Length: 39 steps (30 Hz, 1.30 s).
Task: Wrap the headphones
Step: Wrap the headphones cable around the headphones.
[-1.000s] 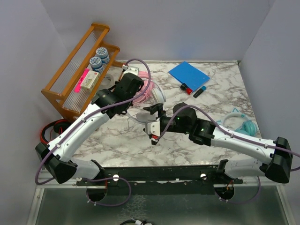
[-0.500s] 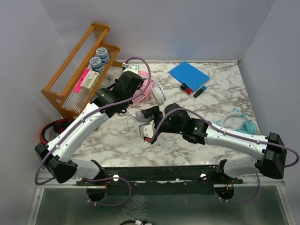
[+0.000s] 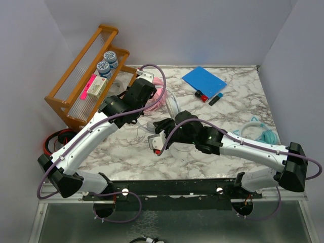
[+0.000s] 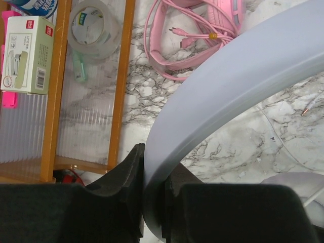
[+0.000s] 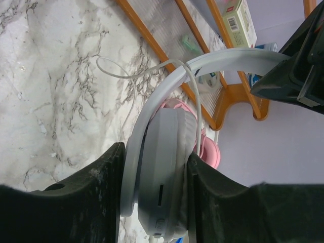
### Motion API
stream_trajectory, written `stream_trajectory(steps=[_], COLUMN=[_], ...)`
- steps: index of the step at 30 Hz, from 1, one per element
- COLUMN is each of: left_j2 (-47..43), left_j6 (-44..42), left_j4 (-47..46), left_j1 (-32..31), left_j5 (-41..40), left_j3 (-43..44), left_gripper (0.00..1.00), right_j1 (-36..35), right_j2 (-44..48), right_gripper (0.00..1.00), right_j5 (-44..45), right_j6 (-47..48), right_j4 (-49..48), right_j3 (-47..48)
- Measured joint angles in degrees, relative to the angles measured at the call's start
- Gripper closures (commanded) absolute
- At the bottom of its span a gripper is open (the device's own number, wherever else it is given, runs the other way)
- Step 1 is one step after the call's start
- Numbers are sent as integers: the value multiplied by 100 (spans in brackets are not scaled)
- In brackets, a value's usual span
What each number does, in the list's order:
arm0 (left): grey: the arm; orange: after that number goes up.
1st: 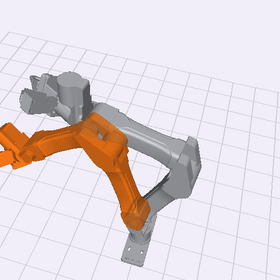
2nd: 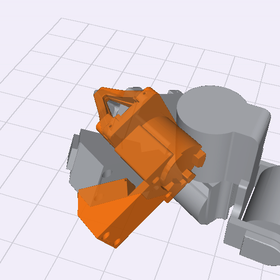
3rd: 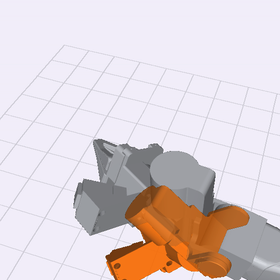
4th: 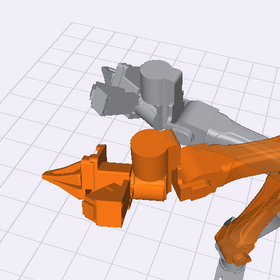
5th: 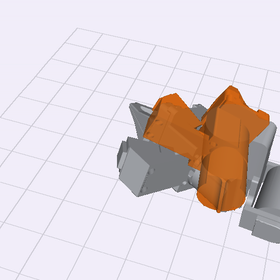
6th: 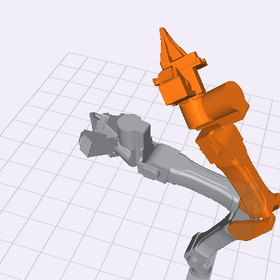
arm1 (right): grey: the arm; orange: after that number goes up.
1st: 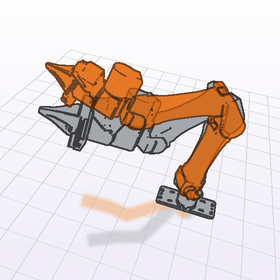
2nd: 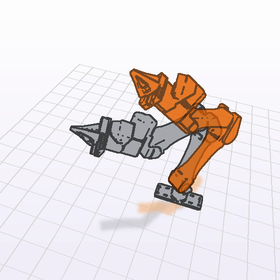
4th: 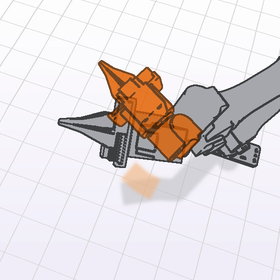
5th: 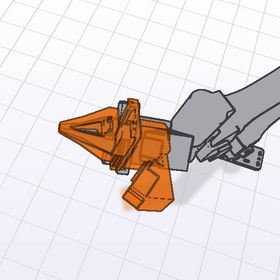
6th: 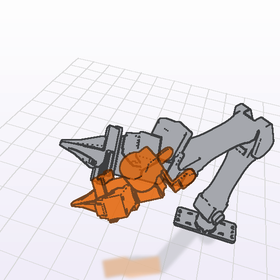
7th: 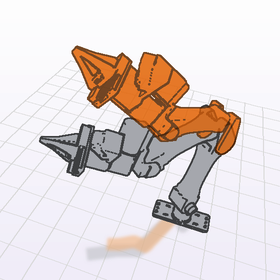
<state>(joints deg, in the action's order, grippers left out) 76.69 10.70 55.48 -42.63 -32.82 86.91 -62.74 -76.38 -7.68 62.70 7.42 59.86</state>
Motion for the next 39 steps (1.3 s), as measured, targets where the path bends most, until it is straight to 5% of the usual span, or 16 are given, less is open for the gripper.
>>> stream_trajectory(steps=[23,26,29,30,39], left_j2=[-205,-205,-205,-208,-116], left_j6=[-1069,-1067,-1147,-1187,-557], left_j4=[-920,-929,-927,-890,-570], left_j1=[-341,-341,-330,-310,-210], left_j5=[-520,-520,-623,-673,-426], left_j3=[-435,-435,-422,-409,-46], left_gripper=[100,100,100,100,100], right_j1=[-31,-31,-33,-33,-33], right_j2=[256,258,291,323,981], right_gripper=[59,42,4,1,0], right_j5=[356,358,352,348,-614], right_j6=[323,326,289,262,-356], right_j4=[553,555,741,844,494], right_j3=[4,4,-13,-46,-195])
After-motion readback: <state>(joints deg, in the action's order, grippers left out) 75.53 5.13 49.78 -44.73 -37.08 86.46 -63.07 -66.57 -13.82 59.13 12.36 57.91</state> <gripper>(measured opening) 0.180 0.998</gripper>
